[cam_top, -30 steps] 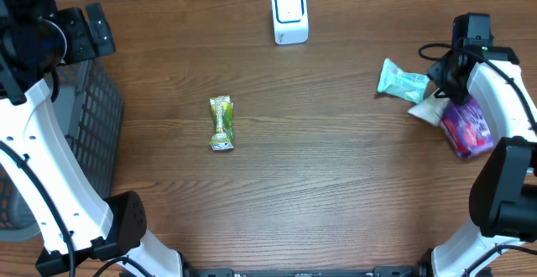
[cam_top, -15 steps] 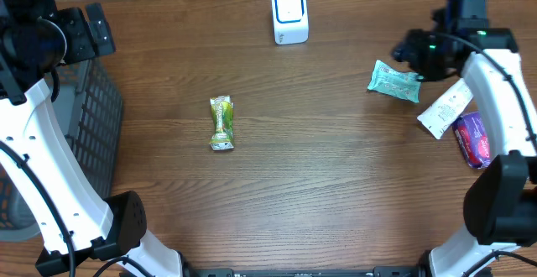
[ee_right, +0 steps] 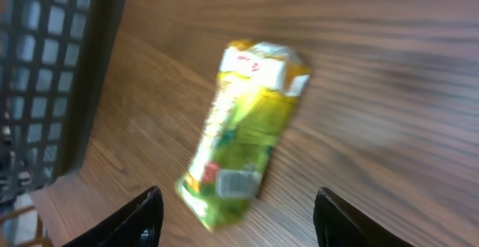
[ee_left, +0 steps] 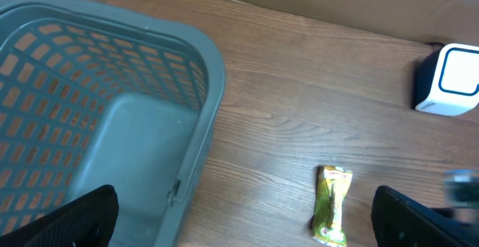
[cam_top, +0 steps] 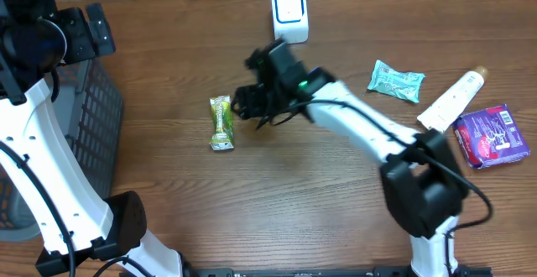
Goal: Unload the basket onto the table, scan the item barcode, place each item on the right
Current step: 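Move the right gripper to the green tea pouch and grasp it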
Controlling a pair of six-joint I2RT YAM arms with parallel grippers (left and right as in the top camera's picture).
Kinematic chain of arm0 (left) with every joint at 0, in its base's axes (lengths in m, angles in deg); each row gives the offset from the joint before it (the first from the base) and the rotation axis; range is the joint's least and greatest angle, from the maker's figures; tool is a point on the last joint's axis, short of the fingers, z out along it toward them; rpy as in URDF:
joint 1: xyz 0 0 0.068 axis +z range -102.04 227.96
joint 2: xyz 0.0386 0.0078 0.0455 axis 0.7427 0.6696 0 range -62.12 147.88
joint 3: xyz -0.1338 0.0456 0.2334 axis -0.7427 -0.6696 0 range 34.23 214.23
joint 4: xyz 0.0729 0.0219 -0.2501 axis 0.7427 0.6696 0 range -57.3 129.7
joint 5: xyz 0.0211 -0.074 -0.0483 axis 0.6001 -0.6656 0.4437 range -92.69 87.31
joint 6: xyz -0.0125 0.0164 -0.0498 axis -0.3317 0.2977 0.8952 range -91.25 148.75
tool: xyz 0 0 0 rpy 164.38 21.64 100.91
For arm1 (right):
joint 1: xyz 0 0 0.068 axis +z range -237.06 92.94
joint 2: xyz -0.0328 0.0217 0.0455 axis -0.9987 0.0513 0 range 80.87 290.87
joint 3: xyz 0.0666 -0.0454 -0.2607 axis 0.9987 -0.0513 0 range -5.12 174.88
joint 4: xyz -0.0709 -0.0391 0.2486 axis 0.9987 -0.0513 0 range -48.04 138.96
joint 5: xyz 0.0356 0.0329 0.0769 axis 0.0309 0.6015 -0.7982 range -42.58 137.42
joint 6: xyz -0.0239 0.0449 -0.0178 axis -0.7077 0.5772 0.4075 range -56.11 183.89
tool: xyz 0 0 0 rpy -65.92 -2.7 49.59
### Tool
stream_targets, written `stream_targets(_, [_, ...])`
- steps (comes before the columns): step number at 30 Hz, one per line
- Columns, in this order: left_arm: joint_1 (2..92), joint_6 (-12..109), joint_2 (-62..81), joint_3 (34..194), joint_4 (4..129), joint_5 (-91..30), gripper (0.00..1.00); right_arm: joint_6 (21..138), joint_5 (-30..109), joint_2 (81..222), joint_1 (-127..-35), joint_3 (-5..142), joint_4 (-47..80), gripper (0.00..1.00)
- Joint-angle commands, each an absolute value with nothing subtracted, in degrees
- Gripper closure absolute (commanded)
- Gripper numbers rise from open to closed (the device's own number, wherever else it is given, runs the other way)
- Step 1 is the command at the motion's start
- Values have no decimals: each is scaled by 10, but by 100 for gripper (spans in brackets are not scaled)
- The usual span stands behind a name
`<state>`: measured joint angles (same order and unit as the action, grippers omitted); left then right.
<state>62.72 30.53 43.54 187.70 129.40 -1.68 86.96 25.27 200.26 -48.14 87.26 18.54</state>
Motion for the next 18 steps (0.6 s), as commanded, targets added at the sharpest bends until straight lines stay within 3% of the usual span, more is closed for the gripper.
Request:
stream_targets(1, [629, 315, 440, 1880, 1295, -23, 0, 897, 271, 2039, -455, 882, 210, 36])
stream_targets(18, [629, 315, 440, 1880, 1295, -23, 0, 925, 311, 2085, -417, 882, 255, 43])
